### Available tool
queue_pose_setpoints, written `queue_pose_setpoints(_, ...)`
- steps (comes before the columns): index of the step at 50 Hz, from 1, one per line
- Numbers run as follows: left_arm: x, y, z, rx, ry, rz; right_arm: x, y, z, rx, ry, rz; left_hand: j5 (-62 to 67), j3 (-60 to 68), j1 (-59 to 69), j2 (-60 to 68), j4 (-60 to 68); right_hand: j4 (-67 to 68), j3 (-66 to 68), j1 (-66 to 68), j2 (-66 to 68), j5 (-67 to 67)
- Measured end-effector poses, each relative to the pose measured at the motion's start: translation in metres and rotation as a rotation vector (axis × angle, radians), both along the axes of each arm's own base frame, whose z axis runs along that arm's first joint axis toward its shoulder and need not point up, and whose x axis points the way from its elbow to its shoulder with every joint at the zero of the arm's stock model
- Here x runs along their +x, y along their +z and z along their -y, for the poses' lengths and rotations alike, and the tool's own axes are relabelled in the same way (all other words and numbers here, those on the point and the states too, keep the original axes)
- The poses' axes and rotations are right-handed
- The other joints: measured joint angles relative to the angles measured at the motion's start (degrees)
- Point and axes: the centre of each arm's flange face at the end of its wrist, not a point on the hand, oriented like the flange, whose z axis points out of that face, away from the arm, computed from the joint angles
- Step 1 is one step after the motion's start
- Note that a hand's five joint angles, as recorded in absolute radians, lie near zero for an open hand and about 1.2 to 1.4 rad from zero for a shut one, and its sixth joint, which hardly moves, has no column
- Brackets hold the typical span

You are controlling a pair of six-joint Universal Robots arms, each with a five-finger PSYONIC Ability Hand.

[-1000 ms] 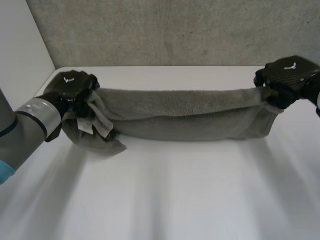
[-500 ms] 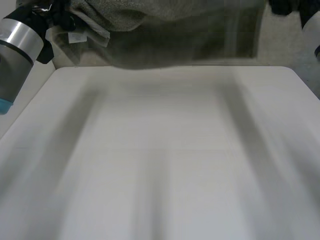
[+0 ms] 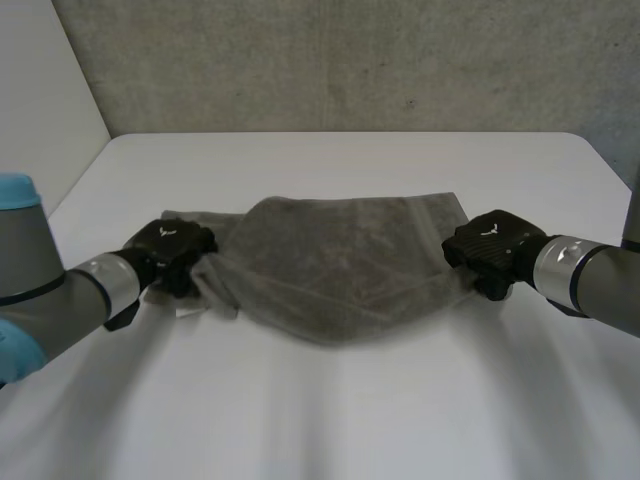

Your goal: Fold the towel.

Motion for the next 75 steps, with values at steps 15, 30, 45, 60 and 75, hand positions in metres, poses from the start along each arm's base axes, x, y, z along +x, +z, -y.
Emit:
queue_pose_setpoints(15,0.007,0.039,-0.032,-0.050,-0.023,-0.051,-0.009,0.031,-0.007,-0.041,-0.043,0.057,-9.11,-10.91,-7.67,-10.26,-10.14,0.00,0.00,0.00,0.00,0.00)
queue_pose_setpoints(30,0.004,-0.016,0.039,-0.006,0.088,0.021,-0.001,-0.017,0.020,0.062,-0.046,0.029,-44.81,-46.42,-42.39,-45.17,-45.01,0.00,0.00,0.00,0.00,0.00)
queue_pose_setpoints(45,0.009,0.014,0.088,-0.229,0.224,0.026,0.012,-0.018,0.013,0.058,-0.009,0.038,-50.83,-51.30,-46.83,-50.04,-49.23,0.00,0.04,0.00,0.58,0.00)
queue_pose_setpoints(60,-0.012,0.031,0.030,-0.211,0.142,0.015,0.008,-0.020,0.016,0.052,-0.020,0.040,-50.84,-51.42,-46.98,-50.05,-49.23,0.00,0.05,0.00,0.58,0.00)
queue_pose_setpoints(75,-0.017,0.032,-0.050,-0.196,0.052,0.011,0.008,-0.022,0.016,0.053,-0.021,0.040,-57.15,-57.99,-53.49,-55.35,-55.96,0.00,0.05,0.00,0.58,0.00)
